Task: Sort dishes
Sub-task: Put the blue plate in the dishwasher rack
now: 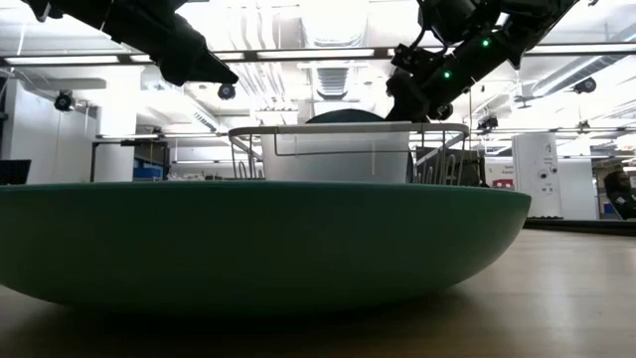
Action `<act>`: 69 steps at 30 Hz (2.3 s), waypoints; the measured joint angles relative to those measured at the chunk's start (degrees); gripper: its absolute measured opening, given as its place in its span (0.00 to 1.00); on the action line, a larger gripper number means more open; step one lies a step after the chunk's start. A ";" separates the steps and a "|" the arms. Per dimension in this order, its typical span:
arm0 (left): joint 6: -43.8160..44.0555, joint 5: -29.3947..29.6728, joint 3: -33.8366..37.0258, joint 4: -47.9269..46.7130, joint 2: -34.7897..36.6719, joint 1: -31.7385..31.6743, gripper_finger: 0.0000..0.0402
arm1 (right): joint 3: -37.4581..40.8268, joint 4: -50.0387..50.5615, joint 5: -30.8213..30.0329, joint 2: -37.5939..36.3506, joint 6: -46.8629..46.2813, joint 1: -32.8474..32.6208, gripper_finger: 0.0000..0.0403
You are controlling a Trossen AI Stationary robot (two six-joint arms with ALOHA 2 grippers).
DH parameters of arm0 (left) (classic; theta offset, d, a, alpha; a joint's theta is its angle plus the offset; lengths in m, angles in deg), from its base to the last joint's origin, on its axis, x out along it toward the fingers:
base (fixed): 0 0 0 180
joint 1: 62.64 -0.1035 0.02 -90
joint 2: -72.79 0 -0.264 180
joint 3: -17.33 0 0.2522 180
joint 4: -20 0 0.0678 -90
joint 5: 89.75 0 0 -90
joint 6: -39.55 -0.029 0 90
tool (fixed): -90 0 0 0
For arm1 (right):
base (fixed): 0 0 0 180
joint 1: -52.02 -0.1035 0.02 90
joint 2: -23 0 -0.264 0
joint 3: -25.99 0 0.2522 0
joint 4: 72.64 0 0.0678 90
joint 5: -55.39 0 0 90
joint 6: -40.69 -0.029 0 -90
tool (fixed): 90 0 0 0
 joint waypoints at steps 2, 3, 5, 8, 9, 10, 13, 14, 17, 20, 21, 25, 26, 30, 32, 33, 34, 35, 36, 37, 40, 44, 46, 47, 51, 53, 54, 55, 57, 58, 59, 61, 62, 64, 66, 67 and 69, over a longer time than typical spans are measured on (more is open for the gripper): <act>0.00 0.00 0.00 0.00 0.00 0.00 0.58 | 0.00 0.06 0.00 0.00 -0.02 -0.02 0.27; 0.00 0.00 0.00 0.00 0.00 0.00 0.58 | 0.00 0.09 0.01 0.00 -0.04 -0.02 0.28; 0.07 0.00 0.00 -0.05 0.00 0.00 0.58 | 0.00 0.15 0.00 -0.03 -0.04 -0.04 0.32; 0.20 0.00 0.00 -0.31 0.00 0.00 0.58 | 0.00 0.19 0.00 -0.30 -0.27 -0.04 0.39; 0.20 0.00 0.01 -0.33 0.00 0.00 0.58 | 0.00 0.19 0.00 -0.44 -0.43 -0.04 0.41; 0.20 0.00 0.00 -0.32 0.00 -0.01 0.58 | 0.00 0.18 0.00 -0.58 -0.46 -0.04 0.43; 0.20 0.00 0.01 -0.35 0.00 0.00 0.58 | 0.00 0.20 -0.04 -0.87 -0.84 -0.04 0.48; 0.20 0.00 0.00 -0.35 0.00 -0.02 0.58 | 0.00 0.24 -0.04 -0.90 -1.10 -0.04 0.50; 0.20 0.01 0.00 -0.41 0.00 0.00 0.58 | 0.00 0.56 -0.06 -0.92 -1.17 -0.04 0.55; 0.20 0.00 0.00 -0.42 0.00 0.00 0.58 | 0.00 0.61 -0.08 -0.92 -1.51 -0.04 0.59; 0.20 0.00 0.01 -0.42 0.00 -0.01 0.58 | 0.00 0.72 -0.09 -0.94 -1.49 -0.04 0.61; 0.20 0.00 0.01 -0.44 0.00 -0.02 0.58 | 0.00 2.38 -0.72 -1.44 -2.36 -0.04 0.66; 0.20 0.00 0.00 -0.45 0.00 -0.01 0.58 | 0.00 3.21 -1.08 -1.63 -2.87 -0.04 0.67; 0.22 0.00 0.02 -0.59 0.00 -0.02 0.58 | 0.00 5.30 -1.49 -2.38 -3.88 -0.06 0.72; 0.44 0.01 0.02 -0.80 0.00 0.00 0.58 | 0.00 5.47 -1.51 -2.74 -4.49 -0.04 0.74; 0.59 0.00 0.02 -0.81 0.00 -0.02 0.58 | 0.00 5.73 -1.51 -2.93 -4.52 -0.04 0.74; 0.62 0.00 0.02 -0.79 0.00 -0.01 0.58 | 0.00 5.73 -1.53 -3.09 -4.55 -0.04 0.75; 0.66 0.00 0.02 -0.81 0.00 -0.02 0.58 | 0.00 5.69 -1.53 -3.13 -4.55 -0.06 0.76; 0.66 0.00 0.02 -0.81 0.00 -0.02 0.58 | 0.00 5.70 -1.53 -3.15 -4.57 -0.04 0.76; 0.66 0.00 0.02 -0.81 0.00 0.00 0.58 | 0.00 5.73 -1.53 -3.15 -4.57 -0.04 0.77; 0.66 0.00 0.02 -0.81 0.00 0.00 0.58 | 0.00 5.75 -1.53 -3.17 -4.57 -0.04 0.77; 0.65 0.00 0.02 -0.83 0.00 -0.02 0.58 | 0.00 7.71 -1.55 -3.63 -4.54 -0.04 0.76; 0.64 0.00 0.02 -0.81 0.00 0.00 0.58 | -0.01 9.19 -1.65 -4.78 -4.59 -0.04 0.76; 0.75 0.00 0.02 -0.80 0.00 0.00 0.58 | -0.21 10.33 -1.67 -5.63 -4.59 -0.04 0.76; 4.43 -2.53 -0.77 -2.03 -0.02 0.31 0.58 | -3.16 18.19 -1.77 -9.80 -5.00 -0.06 0.76; 9.31 -8.02 -3.07 -6.10 -0.04 1.09 0.58 | -4.85 22.41 -1.74 -12.12 -7.08 -0.11 0.75; 12.29 -11.11 -4.52 -9.03 -0.04 1.42 0.58 | -5.42 23.64 -1.73 -13.05 -8.39 -0.13 0.74; 15.38 -14.35 -5.98 -12.22 -0.05 1.59 0.58 | -5.60 24.49 -1.70 -13.86 -9.30 -0.07 0.73; 21.26 -18.72 -8.39 -18.16 -0.43 1.60 0.58 | -5.55 26.48 -0.96 -14.62 -10.32 0.43 0.72; 23.58 -19.76 -9.42 -20.69 -0.73 1.60 0.58 | -5.53 26.95 0.39 -14.62 -10.76 0.88 0.71; 25.47 -20.22 -10.26 -22.54 -1.17 1.60 0.58 | -5.52 27.54 2.00 -14.47 -10.91 1.44 0.70; 27.14 -20.88 -11.58 -25.16 -2.08 1.57 0.58 | -5.51 27.65 6.15 -13.59 -10.97 2.79 0.68; 27.21 -21.07 -12.07 -26.19 -2.61 1.57 0.58 | -5.51 27.67 8.31 -12.94 -10.99 3.76 0.67; 26.35 -21.12 -13.16 -27.38 -3.95 1.57 0.58 | -5.52 27.56 12.01 -11.40 -11.07 6.15 0.66; 24.38 -21.20 -14.53 -27.88 -5.01 1.55 0.58 | -5.97 27.83 15.25 -9.67 -12.19 9.24 0.65; 23.15 -21.14 -15.50 -27.80 -5.64 1.46 0.58 | -6.26 27.65 17.48 -9.00 -12.73 10.86 0.64; 20.72 -21.12 -17.52 -27.63 -6.80 1.45 0.58 | -6.67 27.64 22.81 -7.90 -13.60 13.71 0.64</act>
